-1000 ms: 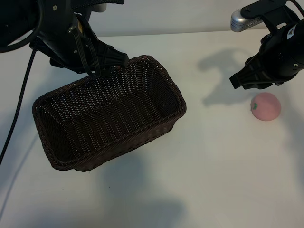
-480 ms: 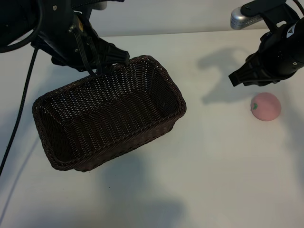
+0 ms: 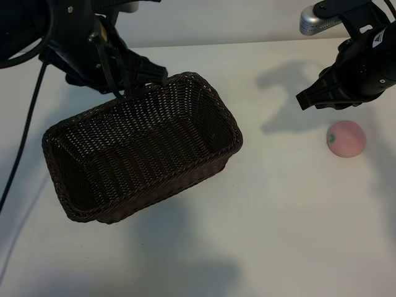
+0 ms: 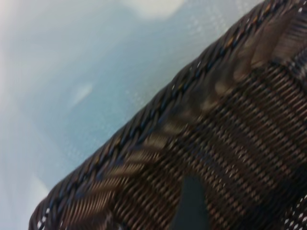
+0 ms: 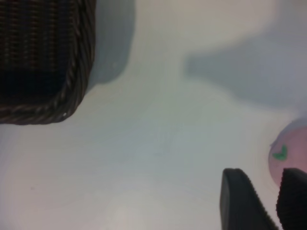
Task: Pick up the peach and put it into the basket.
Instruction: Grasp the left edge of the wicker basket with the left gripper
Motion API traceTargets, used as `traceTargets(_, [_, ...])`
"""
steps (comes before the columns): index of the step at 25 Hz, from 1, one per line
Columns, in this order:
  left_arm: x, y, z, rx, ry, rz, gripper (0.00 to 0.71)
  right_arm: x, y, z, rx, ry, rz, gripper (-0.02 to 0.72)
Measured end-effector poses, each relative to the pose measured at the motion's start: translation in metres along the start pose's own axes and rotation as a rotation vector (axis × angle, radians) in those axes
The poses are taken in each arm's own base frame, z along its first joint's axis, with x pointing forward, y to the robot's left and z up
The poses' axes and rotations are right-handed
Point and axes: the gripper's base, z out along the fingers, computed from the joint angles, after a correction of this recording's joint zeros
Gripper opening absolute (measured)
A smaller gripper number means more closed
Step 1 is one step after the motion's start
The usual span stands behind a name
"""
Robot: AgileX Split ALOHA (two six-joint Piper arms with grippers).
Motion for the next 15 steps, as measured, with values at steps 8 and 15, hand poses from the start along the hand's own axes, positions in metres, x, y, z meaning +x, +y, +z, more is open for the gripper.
traceTargets(8, [0.018,0.025,-0.028,-0.081,0.047,-0.087,0.586,0.001,0.000,0.000,-0.003,0.007,0.001,0.246])
traceTargets(15, [0.069,0.051,-0.045,-0.209,0.048,-0.226,0.586,0.001,0.000,0.000,0.001,0.008,-0.001,0.247])
